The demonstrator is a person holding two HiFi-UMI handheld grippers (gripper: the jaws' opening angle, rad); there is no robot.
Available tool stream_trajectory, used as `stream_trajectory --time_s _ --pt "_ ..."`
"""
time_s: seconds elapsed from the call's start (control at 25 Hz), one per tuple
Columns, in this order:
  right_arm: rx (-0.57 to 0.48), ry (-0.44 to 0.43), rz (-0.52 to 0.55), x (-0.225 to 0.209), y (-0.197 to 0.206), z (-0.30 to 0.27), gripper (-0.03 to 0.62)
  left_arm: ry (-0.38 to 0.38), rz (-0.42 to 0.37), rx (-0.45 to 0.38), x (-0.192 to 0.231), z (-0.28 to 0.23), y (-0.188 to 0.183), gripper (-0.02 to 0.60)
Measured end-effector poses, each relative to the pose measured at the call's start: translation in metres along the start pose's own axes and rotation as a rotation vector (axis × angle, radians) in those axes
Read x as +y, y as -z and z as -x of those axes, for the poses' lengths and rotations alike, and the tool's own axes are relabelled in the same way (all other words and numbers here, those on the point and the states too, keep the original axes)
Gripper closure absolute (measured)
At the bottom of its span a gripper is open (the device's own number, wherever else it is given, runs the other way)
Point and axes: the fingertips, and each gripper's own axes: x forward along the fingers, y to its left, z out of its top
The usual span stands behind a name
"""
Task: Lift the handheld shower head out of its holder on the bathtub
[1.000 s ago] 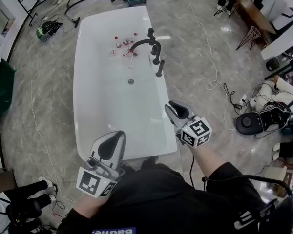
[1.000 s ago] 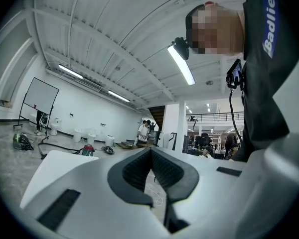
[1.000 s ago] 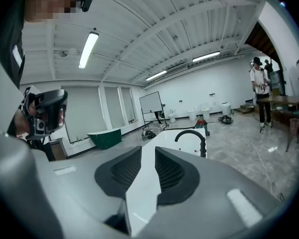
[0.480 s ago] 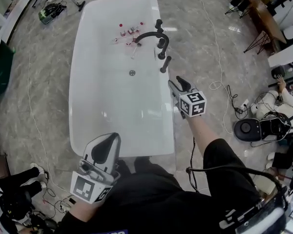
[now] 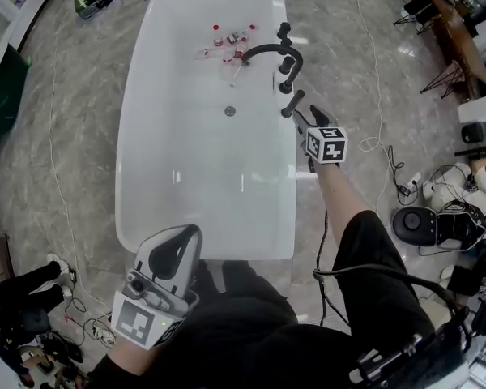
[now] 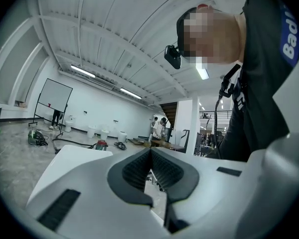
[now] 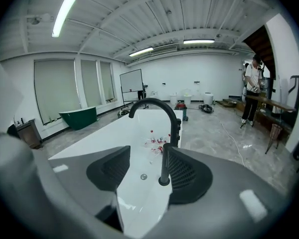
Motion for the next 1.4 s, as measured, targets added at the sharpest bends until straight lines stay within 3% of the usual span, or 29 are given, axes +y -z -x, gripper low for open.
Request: stream_trajectory --time_s 0.4,0.76,0.92,1.4 --pt "0.099 0.086 0.021 -0.038 0.029 -0.073 0.382 -0.039 0.02 0.043 0.022 -0.001 0.027 0.577" --pt "0.149 0.152 -0.057 -0.063 0.057 -0.116 0.384 -0.087 0.031 0.1 0.037 0.014 0.059 0.577" --pt "0.16 0.18 -0.04 -0.061 0.059 -0.117 0.461 -0.104 0.04 0.112 0.039 0.026 0.068 0.577" --pt "0.066 0.184 -0.106 -0.027 0.025 -0.048 0.462 -0.054 0.047 0.06 0.016 0.047 0.043 0.577"
